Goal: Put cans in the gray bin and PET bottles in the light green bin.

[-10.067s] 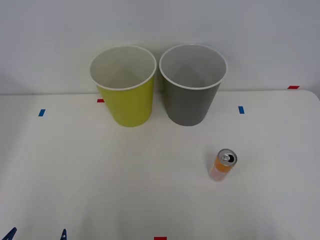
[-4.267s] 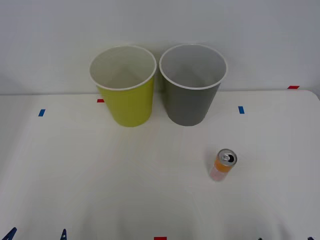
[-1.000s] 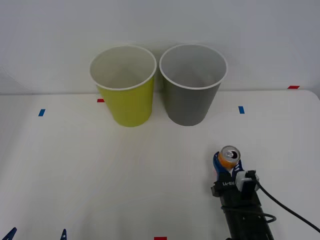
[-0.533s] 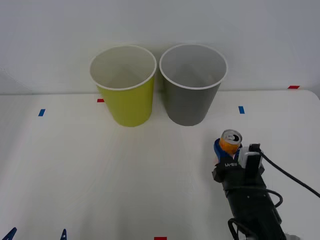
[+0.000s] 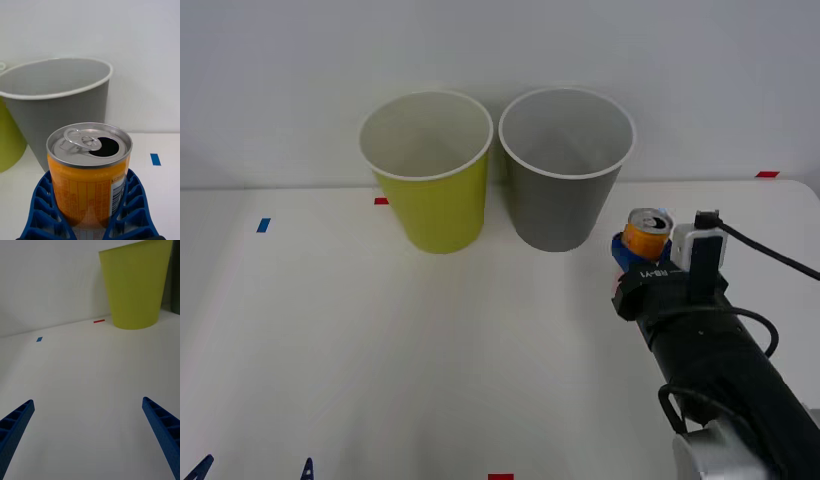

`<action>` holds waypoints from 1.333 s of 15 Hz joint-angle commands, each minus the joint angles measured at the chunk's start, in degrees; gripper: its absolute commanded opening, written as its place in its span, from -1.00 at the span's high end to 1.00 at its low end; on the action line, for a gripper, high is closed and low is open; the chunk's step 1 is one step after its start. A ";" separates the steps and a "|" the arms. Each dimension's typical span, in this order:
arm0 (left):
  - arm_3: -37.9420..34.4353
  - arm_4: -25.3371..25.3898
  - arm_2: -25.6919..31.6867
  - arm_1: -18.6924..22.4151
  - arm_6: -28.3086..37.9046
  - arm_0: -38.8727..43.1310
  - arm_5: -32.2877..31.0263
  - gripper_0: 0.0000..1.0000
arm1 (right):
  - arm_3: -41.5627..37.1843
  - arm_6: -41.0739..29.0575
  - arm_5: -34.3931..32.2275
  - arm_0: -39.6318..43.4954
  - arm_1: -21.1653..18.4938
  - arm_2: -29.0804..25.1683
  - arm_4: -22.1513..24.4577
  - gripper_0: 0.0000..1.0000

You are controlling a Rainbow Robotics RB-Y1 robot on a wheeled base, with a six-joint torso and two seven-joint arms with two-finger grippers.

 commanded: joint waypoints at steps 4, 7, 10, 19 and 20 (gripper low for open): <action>0.00 0.00 0.00 0.00 0.00 0.00 0.00 -1.00 | -3.24 -0.89 15.56 -13.35 -0.82 -3.14 -7.50 0.88; 0.00 0.00 0.00 0.00 0.00 0.00 0.00 -1.00 | -6.85 -1.24 26.46 -20.21 -1.17 -3.23 -8.12 0.88; 0.00 0.00 0.00 0.00 0.00 0.00 0.00 -1.00 | -6.67 -1.24 27.87 -24.42 -0.65 -3.41 -9.00 0.89; 0.00 0.00 0.00 0.00 0.00 0.00 0.00 -1.00 | 5.37 -2.56 29.89 -42.53 -6.53 -5.96 -14.97 0.89; 0.00 0.00 0.00 0.00 0.00 0.00 0.00 -1.00 | 7.48 -2.65 29.89 -44.73 -6.97 -6.75 -16.20 0.89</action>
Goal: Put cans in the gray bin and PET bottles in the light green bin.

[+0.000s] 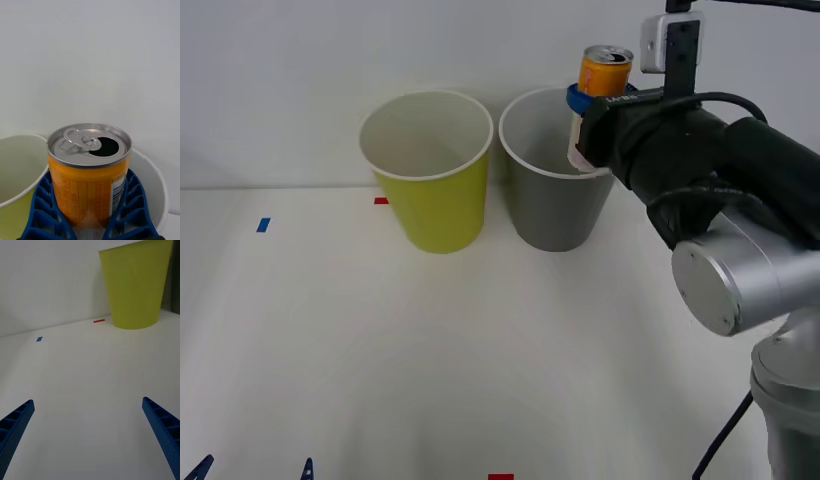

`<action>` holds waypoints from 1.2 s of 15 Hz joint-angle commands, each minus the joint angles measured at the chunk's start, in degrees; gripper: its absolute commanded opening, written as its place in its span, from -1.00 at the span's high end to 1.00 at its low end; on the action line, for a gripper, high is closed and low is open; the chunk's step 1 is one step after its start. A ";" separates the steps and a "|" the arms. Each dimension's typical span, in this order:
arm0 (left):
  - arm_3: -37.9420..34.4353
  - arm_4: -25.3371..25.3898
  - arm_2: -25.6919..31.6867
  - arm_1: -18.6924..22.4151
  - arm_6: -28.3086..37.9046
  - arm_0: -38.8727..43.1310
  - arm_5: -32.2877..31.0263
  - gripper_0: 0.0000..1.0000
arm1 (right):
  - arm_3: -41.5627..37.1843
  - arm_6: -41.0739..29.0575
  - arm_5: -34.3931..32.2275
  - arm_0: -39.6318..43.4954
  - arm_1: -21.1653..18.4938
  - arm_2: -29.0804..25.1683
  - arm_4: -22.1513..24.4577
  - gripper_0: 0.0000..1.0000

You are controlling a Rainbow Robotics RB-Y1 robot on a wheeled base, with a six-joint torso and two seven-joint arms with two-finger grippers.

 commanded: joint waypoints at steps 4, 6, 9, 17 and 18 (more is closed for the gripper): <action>0.00 0.00 0.00 0.00 0.00 0.00 0.00 -1.00 | 12.47 -0.61 -0.02 -11.08 -3.33 -3.35 -7.62 0.89; 0.00 0.00 0.00 0.00 0.00 0.00 0.00 -1.00 | 15.46 -0.87 -1.43 -12.66 -4.30 -3.35 -8.41 0.89; 0.00 0.00 0.00 0.00 0.00 0.00 0.00 -1.00 | 20.20 -1.14 -7.41 -12.75 -4.92 -3.44 -9.46 0.90; 0.00 0.00 0.00 0.00 0.00 0.00 0.00 -1.00 | 29.87 -0.17 -20.33 -14.33 -4.83 -0.19 -6.56 0.90; 0.00 0.00 0.00 0.00 0.00 0.00 0.00 -1.00 | 30.31 -0.17 -20.33 -14.69 -4.83 0.25 -6.30 0.89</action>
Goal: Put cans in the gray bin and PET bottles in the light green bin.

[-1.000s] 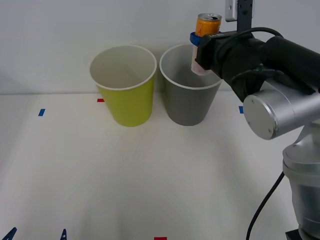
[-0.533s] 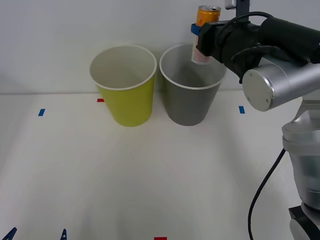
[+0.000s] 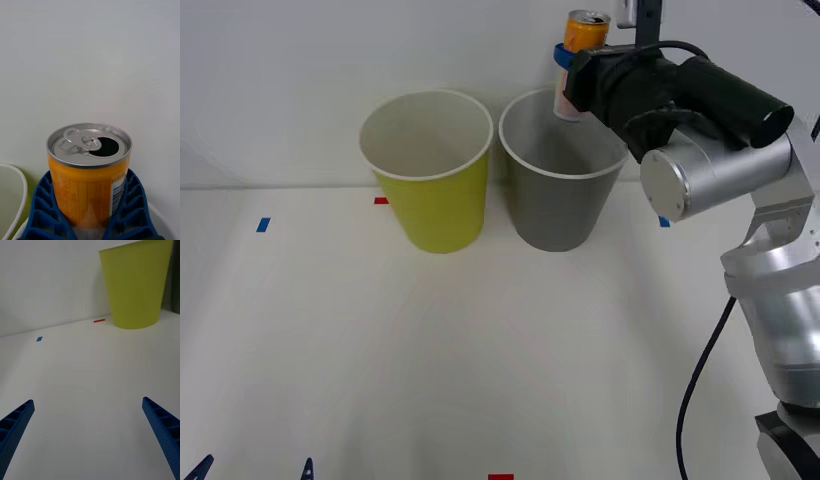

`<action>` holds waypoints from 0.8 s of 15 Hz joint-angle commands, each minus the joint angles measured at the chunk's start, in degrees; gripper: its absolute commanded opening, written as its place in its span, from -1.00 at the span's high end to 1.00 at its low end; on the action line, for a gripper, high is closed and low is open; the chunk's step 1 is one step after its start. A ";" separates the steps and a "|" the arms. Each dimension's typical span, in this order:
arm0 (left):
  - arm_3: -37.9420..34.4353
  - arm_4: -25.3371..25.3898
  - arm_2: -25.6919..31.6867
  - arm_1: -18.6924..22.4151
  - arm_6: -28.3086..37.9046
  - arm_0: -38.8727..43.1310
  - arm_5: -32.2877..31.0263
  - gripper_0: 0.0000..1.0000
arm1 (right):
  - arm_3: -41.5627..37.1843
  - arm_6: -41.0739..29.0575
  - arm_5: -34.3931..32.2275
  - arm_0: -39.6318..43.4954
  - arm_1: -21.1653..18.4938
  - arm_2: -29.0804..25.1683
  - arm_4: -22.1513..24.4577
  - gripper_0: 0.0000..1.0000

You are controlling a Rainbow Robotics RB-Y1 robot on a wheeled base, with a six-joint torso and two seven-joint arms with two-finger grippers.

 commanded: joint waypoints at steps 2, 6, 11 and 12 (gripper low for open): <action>0.00 0.00 0.00 0.00 0.00 0.00 0.00 -1.00 | 2.25 0.04 -0.63 -1.54 0.17 1.32 1.65 0.90; 0.00 0.00 0.00 0.00 0.00 0.00 0.00 -1.00 | 2.25 -0.31 -0.98 -1.63 -0.01 1.23 1.82 0.89; 0.00 0.00 0.00 0.00 0.00 0.00 0.00 -1.00 | 2.25 -0.49 -1.16 -1.54 -0.10 1.32 1.38 -1.00; 0.00 0.00 0.00 0.00 0.00 0.00 0.00 -1.00 | 2.25 -0.49 -1.07 -1.54 -0.01 1.32 1.38 -1.00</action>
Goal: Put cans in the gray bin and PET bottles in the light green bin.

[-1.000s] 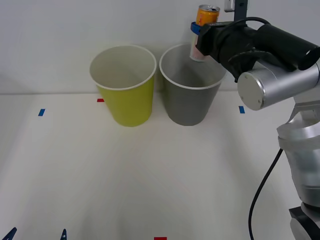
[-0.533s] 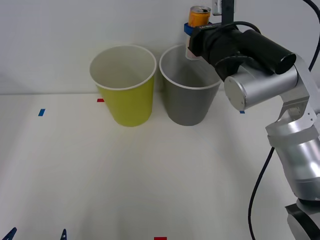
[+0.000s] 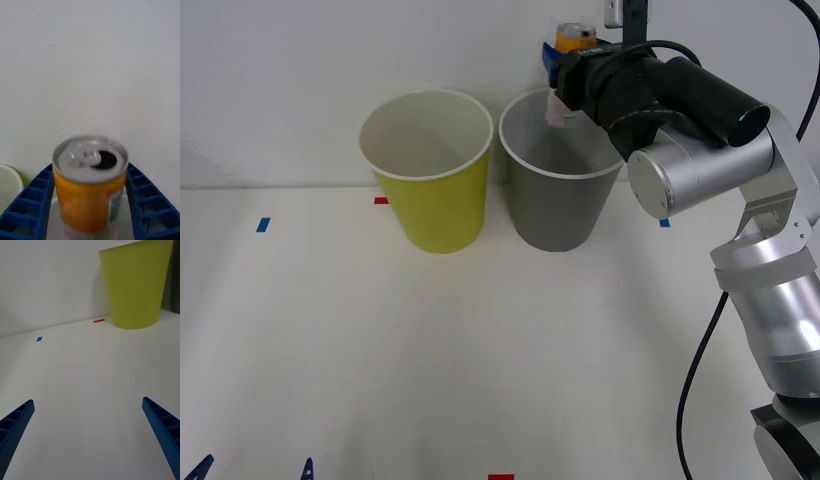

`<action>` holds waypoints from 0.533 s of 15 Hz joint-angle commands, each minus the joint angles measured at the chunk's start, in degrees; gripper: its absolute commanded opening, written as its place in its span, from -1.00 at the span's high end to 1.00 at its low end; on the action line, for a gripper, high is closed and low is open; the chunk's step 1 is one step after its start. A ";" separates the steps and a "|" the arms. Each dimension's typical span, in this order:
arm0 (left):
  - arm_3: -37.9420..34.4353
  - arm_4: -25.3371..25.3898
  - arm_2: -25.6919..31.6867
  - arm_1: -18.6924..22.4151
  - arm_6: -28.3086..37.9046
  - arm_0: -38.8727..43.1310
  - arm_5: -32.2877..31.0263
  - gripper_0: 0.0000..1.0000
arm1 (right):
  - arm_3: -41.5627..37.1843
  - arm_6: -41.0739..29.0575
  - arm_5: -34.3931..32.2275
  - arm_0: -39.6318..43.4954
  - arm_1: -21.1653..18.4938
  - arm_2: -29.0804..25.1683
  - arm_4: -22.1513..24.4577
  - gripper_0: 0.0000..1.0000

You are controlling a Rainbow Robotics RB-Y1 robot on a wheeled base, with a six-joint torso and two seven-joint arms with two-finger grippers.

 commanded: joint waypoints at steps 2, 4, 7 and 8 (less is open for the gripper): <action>0.00 0.00 0.00 0.00 0.00 0.00 0.00 -1.00 | -0.02 0.21 -0.01 0.03 0.71 0.01 -0.12 -1.00; 0.00 0.00 0.00 0.00 0.00 0.00 0.00 -1.00 | -0.73 -0.05 0.08 0.11 1.06 -0.08 0.23 -1.00; 0.00 0.00 0.00 0.00 0.00 0.00 0.00 -1.00 | -5.56 -0.05 0.69 2.14 0.45 -0.60 0.67 -1.00; 0.00 0.00 0.00 0.00 0.00 0.00 0.00 -1.00 | -7.32 -0.05 0.78 3.01 -0.17 -0.60 0.76 -1.00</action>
